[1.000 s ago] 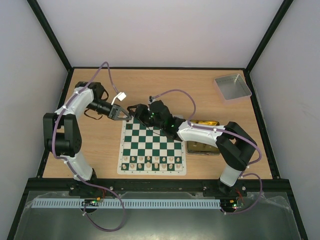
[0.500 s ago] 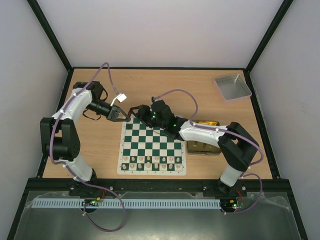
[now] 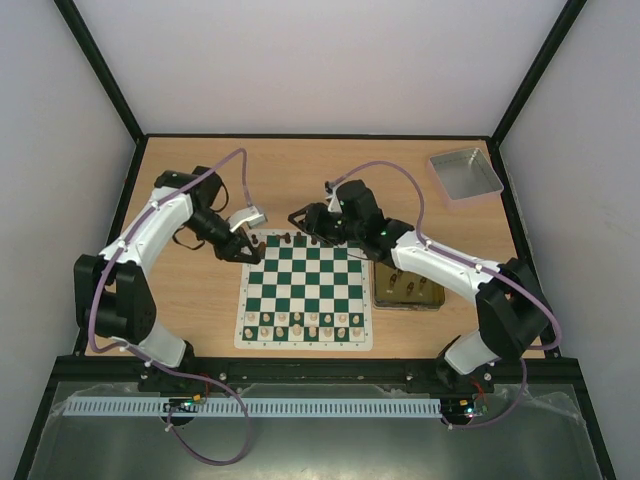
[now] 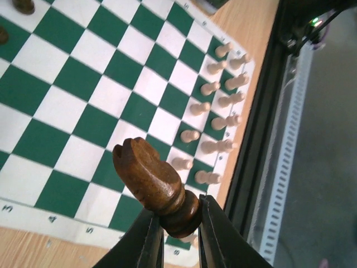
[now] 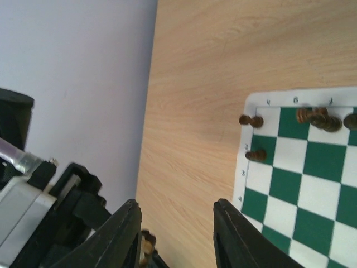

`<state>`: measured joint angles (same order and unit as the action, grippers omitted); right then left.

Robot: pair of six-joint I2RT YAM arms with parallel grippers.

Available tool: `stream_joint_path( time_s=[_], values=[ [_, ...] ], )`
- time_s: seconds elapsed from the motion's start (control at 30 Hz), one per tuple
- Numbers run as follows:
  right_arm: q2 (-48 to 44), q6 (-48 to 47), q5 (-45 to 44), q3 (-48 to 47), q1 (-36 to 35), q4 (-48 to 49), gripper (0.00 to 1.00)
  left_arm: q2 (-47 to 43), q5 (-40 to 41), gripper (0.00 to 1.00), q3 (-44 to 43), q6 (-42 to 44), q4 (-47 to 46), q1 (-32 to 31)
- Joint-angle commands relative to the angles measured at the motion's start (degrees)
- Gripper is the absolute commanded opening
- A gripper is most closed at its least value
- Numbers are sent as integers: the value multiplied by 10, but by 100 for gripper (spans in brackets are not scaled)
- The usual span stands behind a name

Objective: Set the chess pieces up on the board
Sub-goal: Pick up the chess piece from the chessboard.

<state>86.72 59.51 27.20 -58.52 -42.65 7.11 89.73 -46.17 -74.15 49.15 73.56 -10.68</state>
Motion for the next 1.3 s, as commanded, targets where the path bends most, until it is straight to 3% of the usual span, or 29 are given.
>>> stream_joint_path(
  time_s=[0.0,0.1,0.4,0.9,1.27],
  values=[
    [-4,-52,89,-24,5,-107,35,-18,90,2,12,13,-14,-13],
    [-7,-48,133,-6,5,-111,32,-32,152,2,31,-11,-58,-27],
    [-14,52,236,95,-1,63,29,-56,237,2,88,-45,-125,-84],
    [49,108,240,115,-49,172,27,-101,277,2,115,-79,-164,-153],
    [76,110,231,108,-49,190,34,-117,282,2,132,-101,-171,-188]
  ],
)
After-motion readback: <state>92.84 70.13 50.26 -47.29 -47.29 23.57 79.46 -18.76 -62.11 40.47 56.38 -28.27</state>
